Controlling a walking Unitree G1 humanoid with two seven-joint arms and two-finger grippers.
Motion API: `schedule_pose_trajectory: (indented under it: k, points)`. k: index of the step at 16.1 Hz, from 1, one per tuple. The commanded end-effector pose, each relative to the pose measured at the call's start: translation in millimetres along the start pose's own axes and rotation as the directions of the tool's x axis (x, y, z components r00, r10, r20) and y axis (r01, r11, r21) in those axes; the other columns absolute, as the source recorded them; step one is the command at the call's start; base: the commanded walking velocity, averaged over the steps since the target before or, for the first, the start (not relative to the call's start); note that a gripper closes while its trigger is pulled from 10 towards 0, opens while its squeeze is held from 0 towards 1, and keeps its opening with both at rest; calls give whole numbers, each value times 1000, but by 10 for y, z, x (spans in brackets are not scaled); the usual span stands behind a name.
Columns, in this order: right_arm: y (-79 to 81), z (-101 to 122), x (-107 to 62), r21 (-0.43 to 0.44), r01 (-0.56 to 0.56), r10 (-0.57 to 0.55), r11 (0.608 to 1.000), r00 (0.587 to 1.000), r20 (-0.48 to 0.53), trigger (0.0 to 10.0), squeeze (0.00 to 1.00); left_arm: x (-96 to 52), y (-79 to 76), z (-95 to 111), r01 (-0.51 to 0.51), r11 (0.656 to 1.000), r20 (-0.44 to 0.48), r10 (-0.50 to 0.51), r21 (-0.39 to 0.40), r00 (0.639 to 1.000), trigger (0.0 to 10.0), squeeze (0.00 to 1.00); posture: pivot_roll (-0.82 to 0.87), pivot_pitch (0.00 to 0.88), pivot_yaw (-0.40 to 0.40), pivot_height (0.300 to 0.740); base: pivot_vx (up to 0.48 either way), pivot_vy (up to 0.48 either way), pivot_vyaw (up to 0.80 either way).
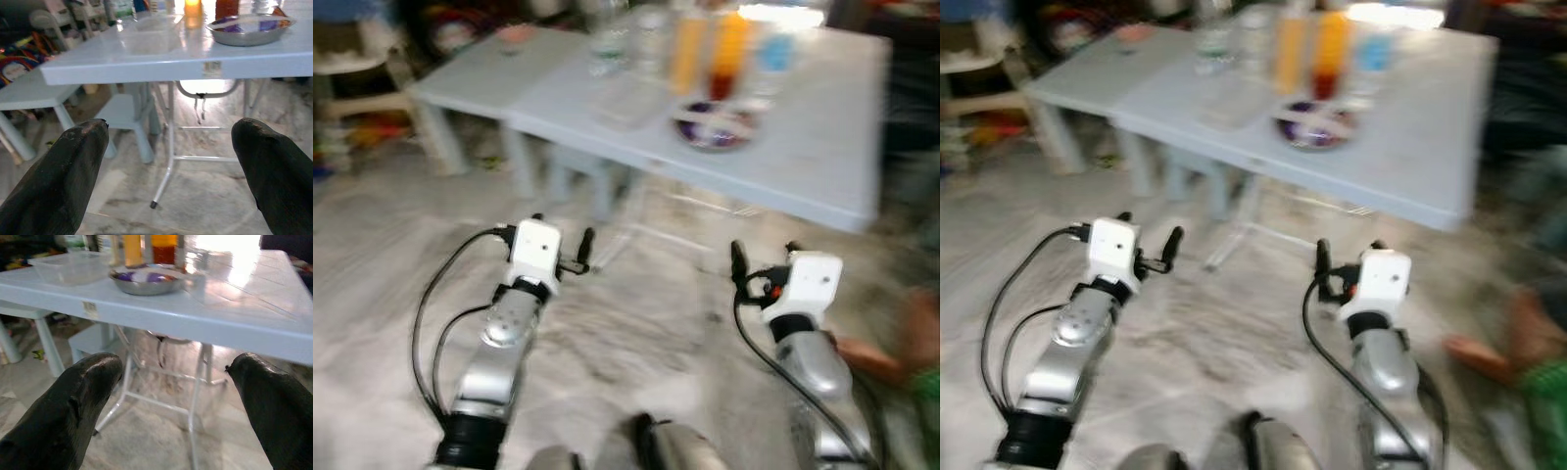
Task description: Restocking fridge
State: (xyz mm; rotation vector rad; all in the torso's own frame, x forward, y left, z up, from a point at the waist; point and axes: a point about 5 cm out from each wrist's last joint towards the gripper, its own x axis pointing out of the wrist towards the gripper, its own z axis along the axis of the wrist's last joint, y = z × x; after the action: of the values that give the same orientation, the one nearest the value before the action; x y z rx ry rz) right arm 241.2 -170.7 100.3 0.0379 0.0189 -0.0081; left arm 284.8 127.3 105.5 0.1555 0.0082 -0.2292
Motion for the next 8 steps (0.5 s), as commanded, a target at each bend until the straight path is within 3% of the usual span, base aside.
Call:
schedule_pose_trajectory:
  k: [1, 2, 4, 7, 8]
  points:
    - [28, 88, 6, -19, -19, 19, 1000, 999, 38, 10000, 0, -52, 87, -8, -36, 999, 0, 36, 5, 999, 10000, 0, -53, 78, 50, 740, 0, 0, 0]
    - [48, 120, -15, -38, -45, 46, 998, 998, 45, 10000, 0, -139, 146, 23, -76, 996, 45, 74, 42, 996, 10000, 0, -52, 78, 51, 740, 0, 0, 0]
    - [69, 127, -81, -64, -44, 47, 997, 998, 40, 10000, 0, -249, 177, -33, -129, 992, 20, 129, 15, 991, 10000, 0, -54, 82, 57, 740, 0, 0, 0]
    - [49, 85, -97, -134, 22, -17, 991, 999, 32, 10000, 0, -233, 123, -44, -87, 996, 8, 87, 4, 996, 10000, 0, -54, 89, 54, 740, 0, 369, 0]
    - [59, 126, -63, -129, -9, 16, 992, 999, 52, 10000, 0, -194, 110, -11, -73, 997, 22, 73, 11, 997, 10000, 0, -51, 90, 53, 740, 0, 469, 0]
